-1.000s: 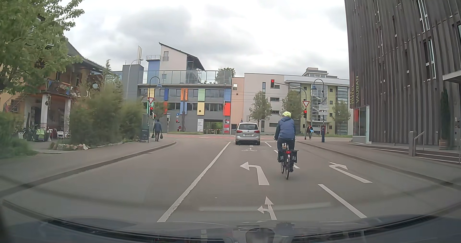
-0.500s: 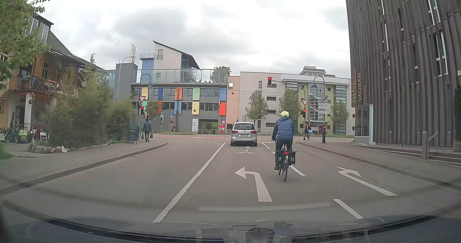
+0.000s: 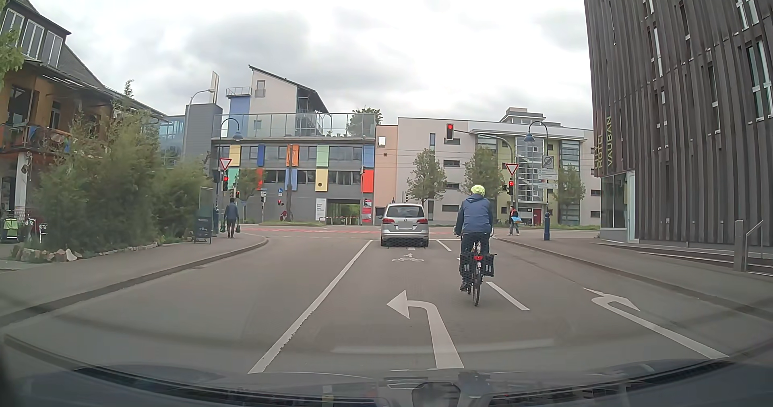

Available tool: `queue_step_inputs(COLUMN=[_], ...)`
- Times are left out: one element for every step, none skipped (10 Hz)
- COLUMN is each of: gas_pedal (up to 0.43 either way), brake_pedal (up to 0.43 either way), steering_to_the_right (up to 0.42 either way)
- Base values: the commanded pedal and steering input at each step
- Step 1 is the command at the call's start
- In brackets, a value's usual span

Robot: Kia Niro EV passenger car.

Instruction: Follow the waypoints while adhering to traffic rules and regulations

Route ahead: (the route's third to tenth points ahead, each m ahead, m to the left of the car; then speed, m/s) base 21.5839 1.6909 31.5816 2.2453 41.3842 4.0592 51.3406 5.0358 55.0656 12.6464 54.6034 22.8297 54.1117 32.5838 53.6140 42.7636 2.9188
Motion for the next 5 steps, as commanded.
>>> queue_step_inputs(gas_pedal=[0.0,0.0,0.0,0.0,0.0], brake_pedal=[0.0,0.0,0.0,0.0,0.0], steering_to_the_right=[0.015,0.012,0.011,0.01,0.009])
